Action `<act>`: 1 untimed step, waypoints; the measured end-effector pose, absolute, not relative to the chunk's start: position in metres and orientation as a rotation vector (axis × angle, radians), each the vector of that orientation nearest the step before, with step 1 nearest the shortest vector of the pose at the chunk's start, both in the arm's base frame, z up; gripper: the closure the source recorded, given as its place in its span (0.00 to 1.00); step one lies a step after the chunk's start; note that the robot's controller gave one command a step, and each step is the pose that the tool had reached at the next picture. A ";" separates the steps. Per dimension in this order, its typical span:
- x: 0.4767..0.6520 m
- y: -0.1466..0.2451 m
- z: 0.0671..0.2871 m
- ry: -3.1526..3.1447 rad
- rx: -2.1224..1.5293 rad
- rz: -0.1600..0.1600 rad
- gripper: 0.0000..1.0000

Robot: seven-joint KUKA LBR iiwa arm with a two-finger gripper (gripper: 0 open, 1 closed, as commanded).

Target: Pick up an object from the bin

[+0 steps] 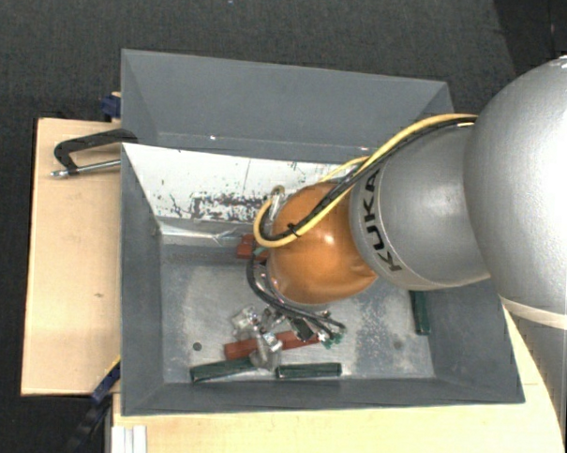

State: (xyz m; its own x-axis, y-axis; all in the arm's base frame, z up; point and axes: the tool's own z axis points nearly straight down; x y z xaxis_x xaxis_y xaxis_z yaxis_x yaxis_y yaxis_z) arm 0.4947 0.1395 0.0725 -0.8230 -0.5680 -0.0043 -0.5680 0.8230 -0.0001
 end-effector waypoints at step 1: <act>0.495 0.139 0.073 2.996 -0.933 0.002 1.00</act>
Offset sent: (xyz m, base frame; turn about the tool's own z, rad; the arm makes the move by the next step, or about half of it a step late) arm 0.0179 -0.0045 0.1869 -0.0309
